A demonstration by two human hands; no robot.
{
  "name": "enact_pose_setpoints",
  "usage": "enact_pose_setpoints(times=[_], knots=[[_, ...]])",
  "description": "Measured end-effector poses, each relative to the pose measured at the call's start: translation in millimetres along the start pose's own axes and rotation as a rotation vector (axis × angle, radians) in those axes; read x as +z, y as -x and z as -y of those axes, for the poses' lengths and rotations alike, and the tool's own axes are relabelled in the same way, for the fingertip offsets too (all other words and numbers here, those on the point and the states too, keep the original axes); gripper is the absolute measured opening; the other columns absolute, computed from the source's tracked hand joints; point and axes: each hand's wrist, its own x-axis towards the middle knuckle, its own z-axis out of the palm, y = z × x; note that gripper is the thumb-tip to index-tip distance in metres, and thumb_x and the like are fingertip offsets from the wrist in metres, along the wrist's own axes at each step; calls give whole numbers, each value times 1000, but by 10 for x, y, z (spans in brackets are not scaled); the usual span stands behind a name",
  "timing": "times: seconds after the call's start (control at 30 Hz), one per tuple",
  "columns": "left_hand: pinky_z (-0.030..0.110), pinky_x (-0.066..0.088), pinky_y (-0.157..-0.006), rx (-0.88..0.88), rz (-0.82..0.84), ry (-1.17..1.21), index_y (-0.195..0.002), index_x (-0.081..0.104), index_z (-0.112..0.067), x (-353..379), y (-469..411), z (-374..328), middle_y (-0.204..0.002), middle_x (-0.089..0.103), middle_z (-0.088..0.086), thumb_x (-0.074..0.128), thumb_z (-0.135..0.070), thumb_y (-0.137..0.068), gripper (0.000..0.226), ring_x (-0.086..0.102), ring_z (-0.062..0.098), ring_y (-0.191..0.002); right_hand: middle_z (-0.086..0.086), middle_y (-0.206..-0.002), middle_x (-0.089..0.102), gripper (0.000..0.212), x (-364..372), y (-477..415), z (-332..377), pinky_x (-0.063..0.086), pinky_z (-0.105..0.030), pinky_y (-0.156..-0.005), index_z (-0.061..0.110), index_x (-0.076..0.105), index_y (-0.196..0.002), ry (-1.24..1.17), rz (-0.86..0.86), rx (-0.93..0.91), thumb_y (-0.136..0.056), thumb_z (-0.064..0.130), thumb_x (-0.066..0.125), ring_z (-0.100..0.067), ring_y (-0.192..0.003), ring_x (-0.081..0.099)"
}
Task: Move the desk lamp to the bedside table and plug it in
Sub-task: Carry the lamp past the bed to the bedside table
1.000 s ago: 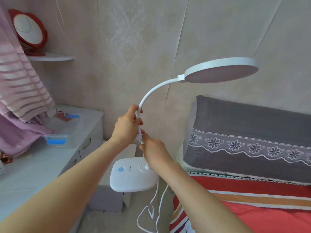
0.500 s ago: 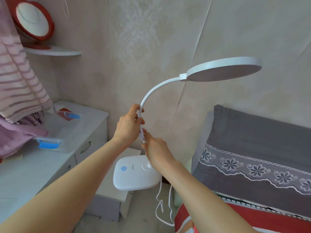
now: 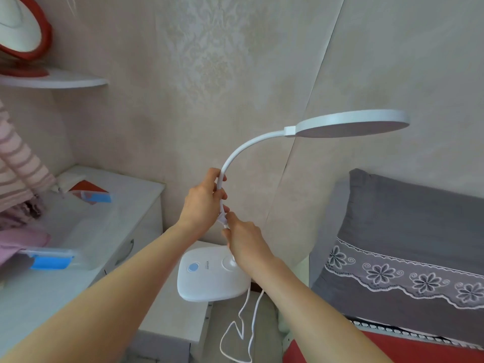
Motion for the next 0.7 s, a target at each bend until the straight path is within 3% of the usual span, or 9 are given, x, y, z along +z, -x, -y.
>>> enact_pose_setpoints(times=[0.17,0.3,0.47,0.7], knots=[[36,61,-58,22,20,-12,-99,46,-34,-13,-372,159,-82,64,2,42,-10,-98,25,71,19,-57,-22,-96,62,24,93,-392,-29,33,-34,-62,10,43,-123,-3,-19,28,-100,16,37,-39,-85,57],[30,60,-55,18,21,-17,-102,46,-32,-6,-585,324,-83,65,2,43,-10,-99,22,71,17,-58,-21,-94,61,24,223,-637,-64,33,-34,-62,10,43,-122,-8,-26,30,-100,16,37,-34,-77,50],[40,61,-61,4,19,-23,-108,47,-26,59,-720,512,-84,65,3,42,-8,-98,21,72,21,-63,-20,-88,60,23,409,-863,-189,32,-33,-60,10,43,-121,15,-28,-1,-100,15,36,-30,-71,45],[39,61,-63,-49,-30,-25,-108,46,-28,399,-798,1016,-87,65,5,42,-9,-98,22,72,21,-65,3,-61,36,12,892,-1119,-632,27,-32,-55,12,42,-107,13,-10,-87,-95,10,41,-31,-65,45]])
